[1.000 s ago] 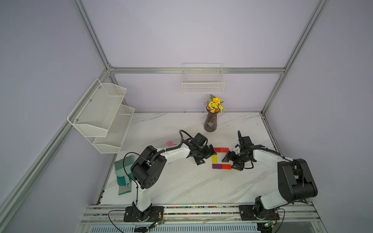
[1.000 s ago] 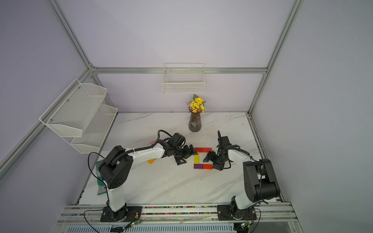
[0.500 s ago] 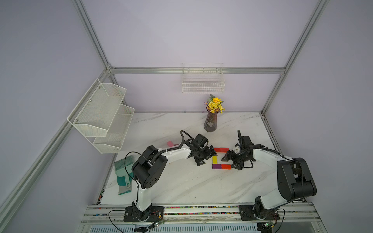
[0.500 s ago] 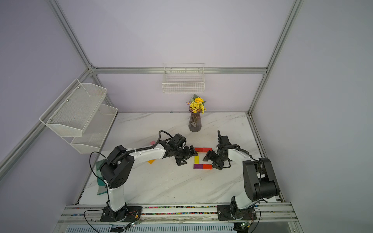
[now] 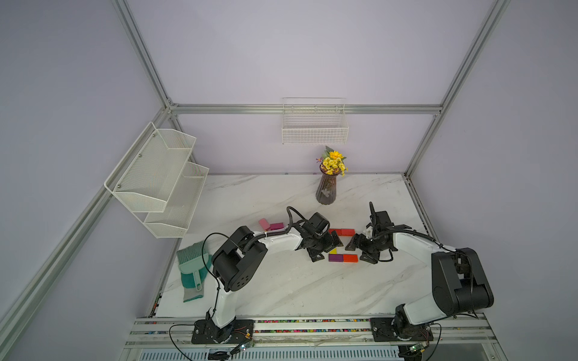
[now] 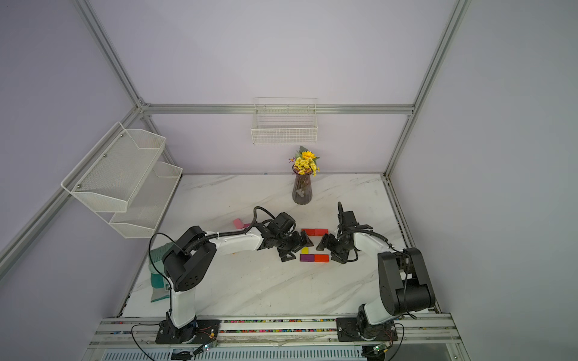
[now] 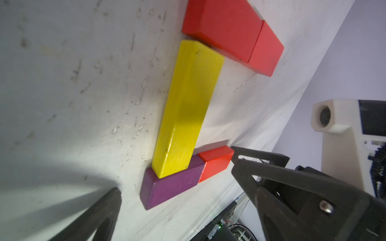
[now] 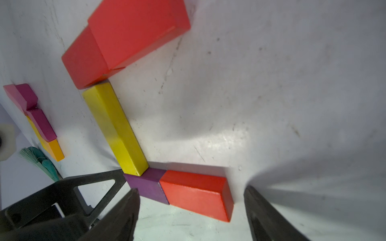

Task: Assemble the letter c with building blocks
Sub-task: Assemble the building block at the center of the board.

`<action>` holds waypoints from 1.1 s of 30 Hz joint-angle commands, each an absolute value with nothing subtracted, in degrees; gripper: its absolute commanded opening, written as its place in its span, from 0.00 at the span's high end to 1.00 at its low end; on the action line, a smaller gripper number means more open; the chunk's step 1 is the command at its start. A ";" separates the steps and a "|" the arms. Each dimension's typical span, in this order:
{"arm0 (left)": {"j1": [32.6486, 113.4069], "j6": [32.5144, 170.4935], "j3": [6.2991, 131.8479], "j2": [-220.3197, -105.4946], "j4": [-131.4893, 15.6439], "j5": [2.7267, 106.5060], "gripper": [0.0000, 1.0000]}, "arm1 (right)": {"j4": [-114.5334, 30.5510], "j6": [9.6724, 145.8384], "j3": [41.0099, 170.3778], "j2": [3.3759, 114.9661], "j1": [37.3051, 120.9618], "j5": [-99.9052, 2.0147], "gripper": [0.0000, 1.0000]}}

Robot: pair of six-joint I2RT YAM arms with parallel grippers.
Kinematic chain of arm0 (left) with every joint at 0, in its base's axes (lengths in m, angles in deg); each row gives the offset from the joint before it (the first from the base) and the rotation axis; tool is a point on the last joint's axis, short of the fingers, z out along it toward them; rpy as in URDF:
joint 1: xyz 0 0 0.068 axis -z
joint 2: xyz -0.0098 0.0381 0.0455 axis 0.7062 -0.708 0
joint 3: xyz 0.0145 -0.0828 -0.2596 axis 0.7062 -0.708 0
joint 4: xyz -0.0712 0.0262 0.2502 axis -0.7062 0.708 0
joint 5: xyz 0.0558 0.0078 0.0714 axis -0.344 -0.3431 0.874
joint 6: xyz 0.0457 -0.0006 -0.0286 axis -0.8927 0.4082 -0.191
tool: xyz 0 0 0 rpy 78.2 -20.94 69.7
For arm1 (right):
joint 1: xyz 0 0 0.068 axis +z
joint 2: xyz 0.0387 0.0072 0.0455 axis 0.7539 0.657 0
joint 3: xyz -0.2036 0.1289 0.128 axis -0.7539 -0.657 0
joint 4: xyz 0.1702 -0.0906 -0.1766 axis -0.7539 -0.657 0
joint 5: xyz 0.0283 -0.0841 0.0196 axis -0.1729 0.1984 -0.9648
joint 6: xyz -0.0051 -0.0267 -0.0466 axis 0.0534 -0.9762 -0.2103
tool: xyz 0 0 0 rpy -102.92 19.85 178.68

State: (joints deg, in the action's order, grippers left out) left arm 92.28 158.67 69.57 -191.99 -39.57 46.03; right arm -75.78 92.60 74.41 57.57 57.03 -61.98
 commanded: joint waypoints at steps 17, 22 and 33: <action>94.87 161.67 70.37 -192.96 -44.19 45.88 0.00 | -75.81 93.15 72.00 55.55 56.36 -64.19 0.20; 94.85 161.71 70.54 -193.26 -44.33 45.82 0.00 | -75.81 93.07 72.00 55.47 56.31 -64.21 0.20; 94.83 161.45 71.07 -193.56 -44.22 45.88 0.00 | -75.57 92.62 72.01 56.00 56.29 -65.46 0.21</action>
State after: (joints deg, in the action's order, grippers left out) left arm 94.84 161.47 69.57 -193.17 -43.04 46.05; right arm -75.69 92.84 72.64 56.39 56.57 -64.41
